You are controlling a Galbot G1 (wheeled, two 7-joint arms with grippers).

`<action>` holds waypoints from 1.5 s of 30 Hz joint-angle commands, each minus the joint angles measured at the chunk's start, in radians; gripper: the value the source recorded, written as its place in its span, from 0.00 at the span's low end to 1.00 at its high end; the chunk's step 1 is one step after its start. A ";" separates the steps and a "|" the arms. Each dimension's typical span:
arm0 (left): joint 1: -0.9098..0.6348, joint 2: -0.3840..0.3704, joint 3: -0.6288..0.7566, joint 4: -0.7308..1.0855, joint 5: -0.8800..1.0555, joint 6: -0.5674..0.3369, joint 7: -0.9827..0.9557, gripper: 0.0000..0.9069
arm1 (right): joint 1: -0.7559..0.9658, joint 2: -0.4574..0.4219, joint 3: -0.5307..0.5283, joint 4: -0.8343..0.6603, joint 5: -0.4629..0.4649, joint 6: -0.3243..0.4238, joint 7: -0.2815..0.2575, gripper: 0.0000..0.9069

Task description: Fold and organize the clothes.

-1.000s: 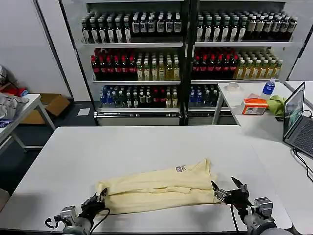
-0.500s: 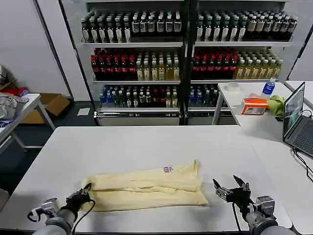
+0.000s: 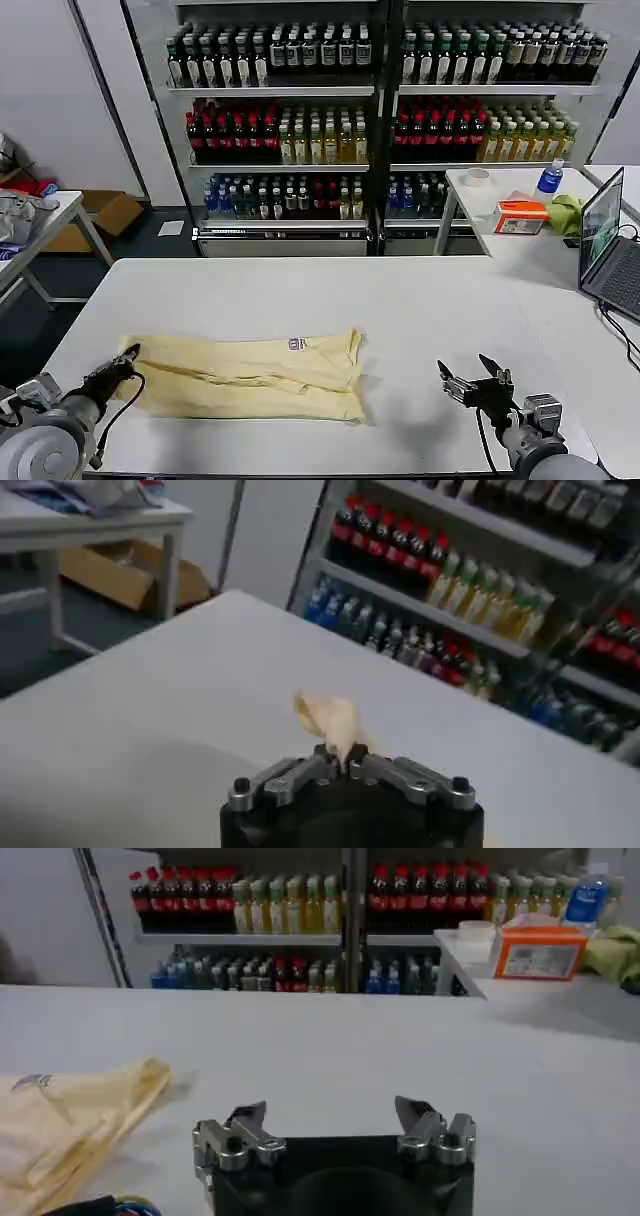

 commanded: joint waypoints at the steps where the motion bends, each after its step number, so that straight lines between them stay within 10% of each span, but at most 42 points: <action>1: -0.078 -0.094 0.115 -0.091 -0.360 0.008 -0.021 0.02 | -0.003 0.000 0.002 -0.004 -0.001 -0.003 0.001 1.00; 29: -0.260 -0.236 0.579 -0.045 -0.165 -0.032 -0.022 0.02 | 0.008 0.018 -0.003 -0.017 -0.009 -0.007 0.006 1.00; 30: -0.262 -0.236 0.583 -0.041 -0.150 -0.032 -0.020 0.21 | 0.010 0.017 -0.004 -0.018 -0.009 -0.007 0.006 1.00; 31: -0.263 -0.236 0.586 -0.032 -0.136 -0.030 -0.016 0.94 | 0.012 0.016 -0.005 -0.018 -0.008 -0.007 0.006 1.00; 45: -0.252 -0.233 0.561 -0.059 -0.116 -0.026 0.018 1.00 | 0.034 0.008 -0.026 -0.020 -0.006 -0.009 0.008 1.00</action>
